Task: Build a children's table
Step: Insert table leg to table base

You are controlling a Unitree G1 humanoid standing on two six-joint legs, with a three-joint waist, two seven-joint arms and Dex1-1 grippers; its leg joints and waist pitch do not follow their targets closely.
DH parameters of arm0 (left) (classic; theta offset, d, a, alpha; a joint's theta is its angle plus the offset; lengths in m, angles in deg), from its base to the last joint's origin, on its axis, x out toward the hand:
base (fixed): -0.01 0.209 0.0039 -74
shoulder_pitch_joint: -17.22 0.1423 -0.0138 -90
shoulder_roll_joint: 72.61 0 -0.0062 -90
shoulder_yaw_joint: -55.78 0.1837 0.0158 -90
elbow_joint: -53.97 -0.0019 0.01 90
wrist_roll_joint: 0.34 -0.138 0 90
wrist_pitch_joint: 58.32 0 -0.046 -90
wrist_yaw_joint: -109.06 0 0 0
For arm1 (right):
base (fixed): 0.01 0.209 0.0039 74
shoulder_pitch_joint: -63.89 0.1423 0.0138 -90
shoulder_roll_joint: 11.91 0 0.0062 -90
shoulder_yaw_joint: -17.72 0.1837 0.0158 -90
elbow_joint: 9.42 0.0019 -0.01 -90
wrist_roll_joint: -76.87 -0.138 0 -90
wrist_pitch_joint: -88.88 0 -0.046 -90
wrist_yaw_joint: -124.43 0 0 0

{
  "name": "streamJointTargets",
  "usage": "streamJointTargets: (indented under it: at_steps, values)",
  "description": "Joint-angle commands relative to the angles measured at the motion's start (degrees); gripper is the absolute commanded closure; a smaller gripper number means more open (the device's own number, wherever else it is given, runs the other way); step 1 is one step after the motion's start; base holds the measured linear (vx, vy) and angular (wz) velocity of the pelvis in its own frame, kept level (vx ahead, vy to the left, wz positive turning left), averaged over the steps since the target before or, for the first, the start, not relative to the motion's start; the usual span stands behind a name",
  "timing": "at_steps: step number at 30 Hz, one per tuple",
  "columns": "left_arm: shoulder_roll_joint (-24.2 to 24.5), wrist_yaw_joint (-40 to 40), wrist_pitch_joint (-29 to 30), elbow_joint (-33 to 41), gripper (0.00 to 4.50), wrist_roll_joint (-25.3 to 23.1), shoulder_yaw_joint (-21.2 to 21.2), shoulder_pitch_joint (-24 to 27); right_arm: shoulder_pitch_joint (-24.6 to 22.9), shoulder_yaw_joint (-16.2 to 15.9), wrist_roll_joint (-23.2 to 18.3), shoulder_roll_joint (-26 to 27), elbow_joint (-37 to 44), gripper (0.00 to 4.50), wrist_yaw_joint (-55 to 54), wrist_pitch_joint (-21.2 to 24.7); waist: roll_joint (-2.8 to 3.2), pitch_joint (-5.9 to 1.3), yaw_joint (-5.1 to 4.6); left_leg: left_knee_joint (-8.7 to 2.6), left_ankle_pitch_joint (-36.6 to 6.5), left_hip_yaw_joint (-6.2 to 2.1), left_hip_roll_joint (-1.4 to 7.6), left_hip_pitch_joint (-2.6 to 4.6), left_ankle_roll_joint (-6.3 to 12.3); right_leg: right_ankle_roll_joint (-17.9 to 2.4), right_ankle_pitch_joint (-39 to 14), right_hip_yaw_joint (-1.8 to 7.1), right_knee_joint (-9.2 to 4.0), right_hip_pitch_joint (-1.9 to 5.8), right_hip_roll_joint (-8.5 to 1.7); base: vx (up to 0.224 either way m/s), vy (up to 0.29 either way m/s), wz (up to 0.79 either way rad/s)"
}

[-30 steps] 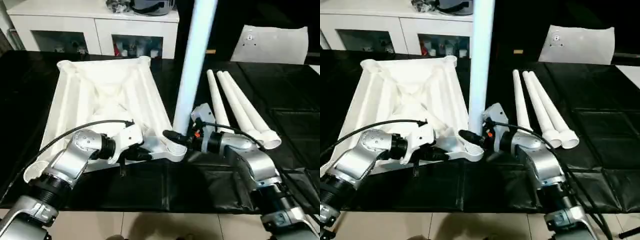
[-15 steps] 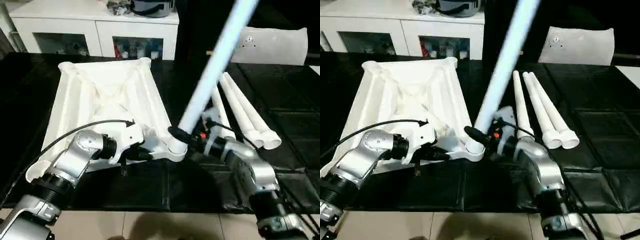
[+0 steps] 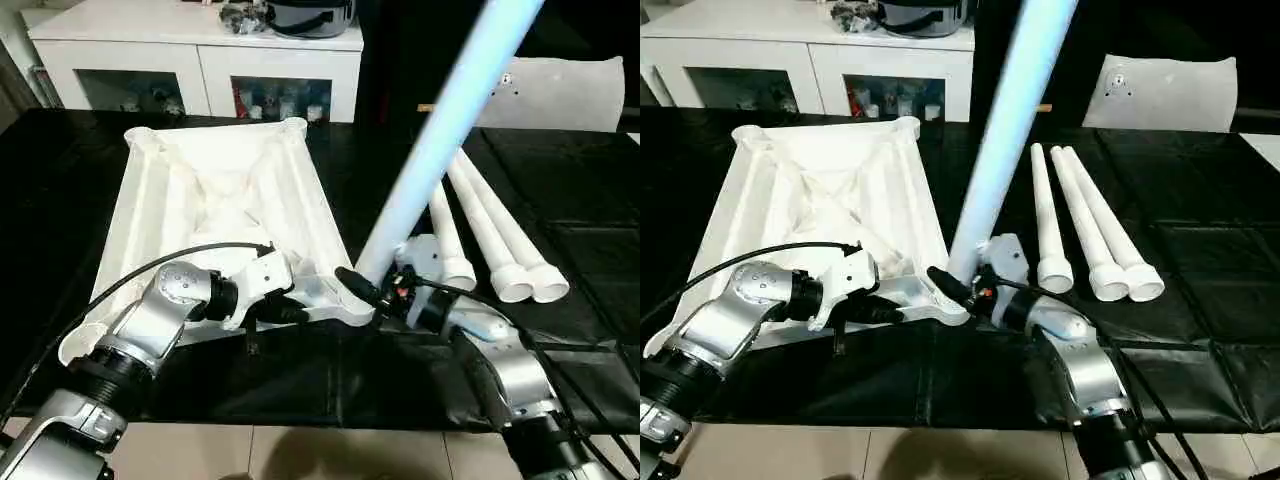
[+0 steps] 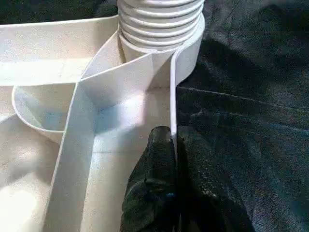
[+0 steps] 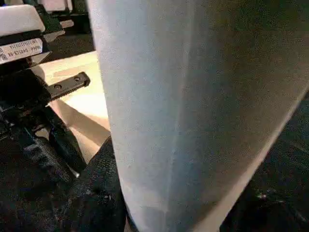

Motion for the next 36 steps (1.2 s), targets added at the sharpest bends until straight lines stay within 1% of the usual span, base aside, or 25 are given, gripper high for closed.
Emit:
streamJointTargets:
  at_steps: [1,2,4,5,6,7,8,9,10,11,12,13,15,16,17,18,22,24,25,28,31,32,34,35,36]
  values:
    - [0.86,0.79,-0.46,-0.43,4.50,-1.68,-0.04,-1.12,-0.22,-1.93,2.46,-0.91,-5.08,2.59,1.08,3.09,-0.11,-2.47,-0.29,-4.97,-18.66,-0.73,2.15,0.08,0.10,-7.21,-30.74,2.46,-5.89,1.40,-4.46,0.000,0.000,0.00]
    - [0.98,0.47,-0.69,-0.41,4.50,-1.89,0.18,-1.23,0.11,-2.40,2.08,-0.89,-5.38,2.59,2.09,3.50,-0.45,-2.46,-0.40,-4.93,-18.90,-0.69,2.16,0.14,0.24,-6.99,-31.58,2.44,-6.09,1.30,-4.47,0.000,0.000,0.00]
    - [1.12,-0.34,-1.15,-0.18,4.50,-2.07,0.47,-1.41,0.31,-3.16,1.39,-1.00,-5.43,2.59,4.13,4.01,-0.22,-2.40,-0.32,-4.94,-18.92,-0.73,2.20,0.16,0.20,-6.14,-33.18,2.55,-6.32,1.15,-4.63,0.000,0.000,0.00]
    - [1.18,-0.99,-1.54,0.00,4.50,-2.04,0.66,-1.51,0.28,-3.45,0.83,-1.01,-5.35,2.59,5.55,4.35,-0.55,-2.46,-0.34,-5.00,-18.80,-0.81,2.24,0.11,0.29,-5.85,-33.15,2.53,-6.28,1.15,-4.61,0.000,0.000,0.00]
    - [1.22,-1.42,-1.78,0.12,4.50,-2.02,0.79,-1.57,0.20,-3.58,0.44,-1.00,-5.25,2.59,6.46,4.59,-0.65,-2.29,-0.34,-5.16,-18.84,-0.81,2.31,-0.04,0.40,-5.70,-32.46,2.61,-6.27,1.08,-4.52,0.000,0.000,0.00]
    - [1.45,-2.57,-2.49,0.28,4.50,-2.02,1.24,-1.68,0.15,-4.01,0.06,-1.09,-5.29,2.59,8.02,4.83,-0.66,-2.38,-0.33,-5.17,-18.74,-0.78,2.32,-0.03,0.40,-5.79,-31.82,2.65,-6.26,1.10,-4.52,0.000,0.000,0.00]
    - [2.07,-4.88,-3.74,0.74,4.50,-2.11,2.22,-1.80,0.02,-5.04,-0.35,-1.48,-5.31,2.59,10.67,5.12,-1.08,-1.79,-0.32,-5.42,-19.01,-0.82,2.34,-0.22,0.81,-5.80,-31.00,2.71,-6.25,0.88,-4.39,0.000,0.000,0.00]
    - [2.62,-5.90,-3.86,1.24,4.50,-2.37,2.77,-1.87,-0.13,-5.93,-0.45,-1.90,-5.08,2.59,12.29,5.35,-0.99,-1.93,-0.23,-5.48,-18.34,-0.77,2.50,-0.10,0.98,-6.42,-28.21,2.88,-5.90,0.94,-4.43,0.000,0.000,0.00]
    - [2.80,-6.17,-3.93,1.39,4.50,-2.48,2.94,-1.90,-0.17,-6.23,-0.47,-2.04,-5.01,2.59,12.79,5.40,-1.05,-1.86,-0.28,-5.63,-17.04,-0.66,2.63,-0.28,1.13,-7.69,-23.70,2.96,-5.55,1.03,-4.31,0.000,0.000,0.00]
    - [3.28,-6.89,-4.42,1.51,4.50,-2.87,3.41,-2.14,-0.29,-7.08,-0.40,-2.35,-4.81,2.59,14.02,5.32,-1.15,-1.52,-0.33,-5.74,-16.92,-0.60,2.63,-0.35,1.21,-8.17,-22.27,2.94,-5.47,0.91,-4.15,0.050,-0.003,0.01]
    - [3.48,-7.34,-4.61,1.41,4.50,-2.99,3.62,-2.34,-0.28,-7.50,-0.43,-2.44,-4.79,2.59,14.73,5.33,-1.19,-1.64,-0.35,-5.70,-16.76,-0.53,2.58,-0.32,1.21,-9.03,-20.27,2.88,-5.18,1.14,-4.08,0.000,0.000,0.00]
    - [3.70,-8.06,-4.86,1.30,4.50,-3.14,3.87,-2.64,-0.29,-8.14,-0.54,-2.55,-4.60,2.59,15.88,5.48,-1.29,-1.46,-0.36,-5.76,-15.95,-0.44,2.58,-0.35,1.27,-9.78,-18.24,2.91,-5.00,1.21,-4.09,0.000,0.000,0.00]
    - [3.79,-8.40,-5.02,1.19,4.50,-3.23,3.97,-2.81,-0.26,-8.41,-0.55,-2.58,-4.52,2.59,16.42,5.56,-1.36,-1.54,-0.30,-5.71,-15.08,-0.26,2.49,-0.30,1.48,-10.11,-17.65,2.98,-4.97,1.44,-4.19,0.000,0.000,0.00]
    - [4.09,-9.36,-5.50,0.64,4.50,-3.49,4.17,-3.48,-0.14,-9.11,-0.66,-2.52,-3.90,2.59,17.80,6.06,-1.35,-1.50,-0.27,-5.74,-14.75,-0.24,2.51,-0.27,1.54,-10.19,-17.54,3.00,-5.00,1.45,-4.23,0.000,0.000,0.00]
    - [4.16,-9.55,-5.60,0.51,4.50,-3.55,4.21,-3.63,-0.12,-9.25,-0.69,-2.50,-3.75,2.59,18.06,6.17,-1.54,-1.30,-0.20,-5.79,-14.27,-0.19,2.51,-0.23,1.73,-10.15,-17.53,3.04,-5.05,1.41,-4.20,0.000,0.000,0.00]
    - [4.66,-10.64,-6.34,-0.59,4.50,-4.12,4.45,-4.78,0.27,-9.93,-0.91,-2.29,-3.05,2.59,19.72,6.77,-1.61,-1.41,-0.19,-5.76,-13.26,-0.16,2.53,-0.21,1.85,-10.45,-16.40,3.07,-4.92,1.55,-4.24,0.000,0.000,0.00]
    - [4.96,-10.69,-7.30,-2.49,4.50,-4.97,4.44,-6.15,1.32,-9.87,-0.81,-1.53,-3.76,2.59,20.16,6.57,-1.79,-1.30,-0.17,-5.76,-10.69,-0.02,2.59,-0.26,2.02,-11.65,-12.27,3.01,-4.54,1.87,-4.34,0.000,0.000,0.00]
    - [5.18,-10.11,-7.03,-2.92,4.50,-5.25,4.07,-6.30,1.85,-9.61,-0.31,-0.93,-4.78,2.59,19.44,5.72,-1.61,-1.27,-0.20,-5.83,-10.88,-0.02,2.60,-0.23,1.82,-12.00,-12.73,2.99,-4.56,1.89,-4.40,0.000,0.000,0.00]
    - [5.20,-9.92,-6.87,-3.03,4.50,-5.29,3.94,-6.33,1.99,-9.49,-0.23,-0.76,-5.07,2.59,19.24,5.52,-1.70,-1.21,-0.28,-5.90,-11.25,-0.03,2.59,-0.30,1.70,-11.91,-13.46,2.97,-4.65,1.95,-4.37,0.000,0.000,0.00]
    - [5.97,-9.66,-5.39,-0.89,4.50,-4.55,3.15,-4.54,2.17,-8.73,0.52,0.01,-5.72,2.59,17.34,4.74,-1.60,-0.99,-0.39,-6.15,-14.11,-0.14,2.79,-0.08,0.90,-11.06,-19.08,3.07,-5.08,1.68,-4.58,0.000,0.000,0.00]
    - [6.45,-8.67,-3.16,1.92,4.50,-4.19,2.04,-2.58,2.17,-7.78,1.70,0.89,-6.60,2.59,14.85,3.49,-1.62,-0.98,-0.58,-6.27,-15.21,-0.24,2.88,-0.09,0.39,-10.39,-21.55,3.14,-5.25,1.59,-4.66,0.000,0.000,0.00]
    - [6.95,-7.50,-0.20,5.13,4.50,-3.92,1.02,-0.72,2.59,-6.79,2.57,1.78,-7.93,2.59,11.98,2.25,-1.60,-0.94,-0.86,-6.38,-15.47,-0.35,2.94,-0.23,0.12,-10.44,-21.54,3.13,-5.14,1.56,-4.67,0.000,0.000,0.00]
    - [7.19,-6.51,1.95,7.49,4.50,-3.66,0.24,0.67,2.98,-6.15,3.03,2.34,-8.88,2.59,10.21,1.72,-1.62,-0.68,-1.47,-6.51,-17.15,-0.40,2.88,-0.21,-0.14,-10.28,-23.91,3.14,-5.39,1.31,-4.63,0.000,0.000,0.00]
    - [7.41,-5.35,3.47,9.38,4.50,-3.77,-0.35,1.89,3.33,-5.68,3.32,2.84,-9.62,2.59,8.93,1.29,-1.44,-0.59,-1.63,-6.51,-18.22,-0.50,2.73,-0.13,-0.15,-9.65,-26.77,3.12,-5.67,1.20,-4.63,0.000,0.000,0.00]
    - [7.53,-4.13,5.52,11.64,4.50,-3.82,-0.96,3.35,3.69,-5.10,3.60,3.42,-10.40,2.59,7.30,0.95,-1.52,-0.47,-1.92,-6.57,-19.31,-0.62,2.68,-0.19,-0.19,-8.68,-29.68,3.12,-5.95,1.07,-4.65,0.000,0.000,0.00]
